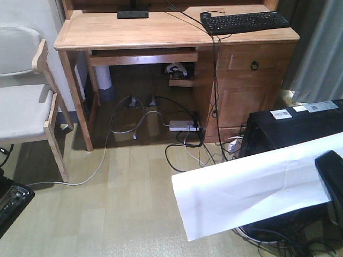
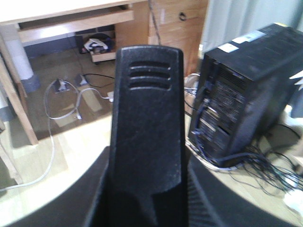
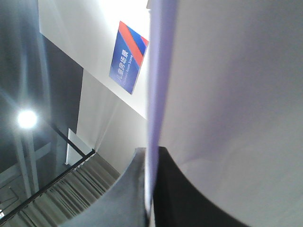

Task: Grab stapler and paper to desk for stapling
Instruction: 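Drive the base away from the shelf, holding stapler and paper, then drive the base up to the wooden desk with the monitor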

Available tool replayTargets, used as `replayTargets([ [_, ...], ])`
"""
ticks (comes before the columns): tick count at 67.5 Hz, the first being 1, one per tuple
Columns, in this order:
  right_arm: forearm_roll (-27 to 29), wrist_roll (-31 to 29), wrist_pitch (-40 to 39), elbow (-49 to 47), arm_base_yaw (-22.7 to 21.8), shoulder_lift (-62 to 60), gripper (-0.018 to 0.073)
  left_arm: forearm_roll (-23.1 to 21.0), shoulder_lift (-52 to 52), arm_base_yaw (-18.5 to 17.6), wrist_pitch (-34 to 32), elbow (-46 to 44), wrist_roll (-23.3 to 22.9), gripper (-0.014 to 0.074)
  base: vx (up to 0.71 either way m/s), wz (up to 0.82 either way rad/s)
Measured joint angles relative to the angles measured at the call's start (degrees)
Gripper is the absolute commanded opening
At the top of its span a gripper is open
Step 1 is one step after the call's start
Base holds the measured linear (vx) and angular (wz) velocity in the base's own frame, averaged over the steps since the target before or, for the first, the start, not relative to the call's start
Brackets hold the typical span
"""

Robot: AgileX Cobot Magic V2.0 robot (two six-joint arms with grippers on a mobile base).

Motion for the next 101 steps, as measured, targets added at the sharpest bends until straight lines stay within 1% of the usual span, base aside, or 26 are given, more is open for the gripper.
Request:
replayTargets([
  [101,0.0,0.0,0.0,0.0,0.0,0.0,-0.0002,0.0,0.0,0.0,0.0,0.0,0.0,-0.0006,0.19,0.05],
])
